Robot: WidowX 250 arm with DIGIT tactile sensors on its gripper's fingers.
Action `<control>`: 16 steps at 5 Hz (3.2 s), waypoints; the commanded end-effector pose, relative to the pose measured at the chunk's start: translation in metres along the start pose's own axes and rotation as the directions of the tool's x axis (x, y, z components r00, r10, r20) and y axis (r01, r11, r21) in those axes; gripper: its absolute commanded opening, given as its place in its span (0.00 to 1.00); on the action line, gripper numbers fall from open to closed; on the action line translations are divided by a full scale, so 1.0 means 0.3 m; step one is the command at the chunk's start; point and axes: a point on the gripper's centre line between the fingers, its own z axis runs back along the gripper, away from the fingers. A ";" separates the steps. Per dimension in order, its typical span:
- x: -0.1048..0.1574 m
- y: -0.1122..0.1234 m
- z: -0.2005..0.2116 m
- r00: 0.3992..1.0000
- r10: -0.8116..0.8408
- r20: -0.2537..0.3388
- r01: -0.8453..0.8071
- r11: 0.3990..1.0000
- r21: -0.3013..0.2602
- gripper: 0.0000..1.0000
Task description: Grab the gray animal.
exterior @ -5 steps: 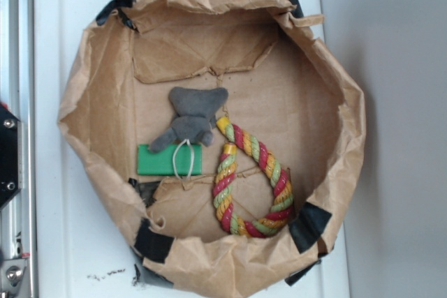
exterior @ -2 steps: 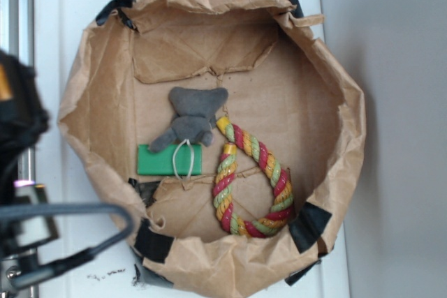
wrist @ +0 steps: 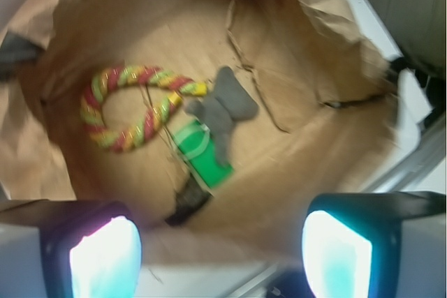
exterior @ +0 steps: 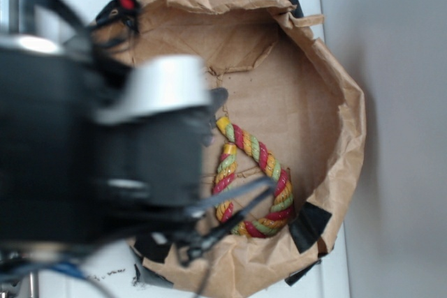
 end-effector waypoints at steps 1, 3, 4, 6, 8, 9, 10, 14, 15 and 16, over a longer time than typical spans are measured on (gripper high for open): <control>0.029 0.017 0.044 0.999 0.031 0.040 -0.030 0.999 -0.032 1.00; 0.067 0.043 -0.051 0.978 0.200 0.063 -0.195 0.978 -0.070 1.00; 0.110 0.058 -0.133 0.934 0.354 0.043 -0.348 0.931 -0.111 1.00; 0.196 0.053 -0.299 0.876 0.477 0.074 -0.475 0.879 -0.051 1.00; 0.149 -0.016 -0.459 0.898 0.439 0.025 -0.440 0.896 0.052 1.00; 0.129 -0.007 -0.498 0.909 0.414 0.050 -0.417 0.903 0.099 1.00; 0.136 -0.016 -0.486 0.894 0.444 0.064 -0.448 0.891 0.071 0.00; 0.103 -0.006 -0.109 0.946 0.324 0.028 -0.316 0.937 -0.149 0.00; 0.107 0.025 -0.046 0.954 0.296 0.041 -0.277 0.929 -0.244 0.00; 0.118 0.040 -0.038 0.950 0.306 0.065 -0.280 0.925 -0.258 0.00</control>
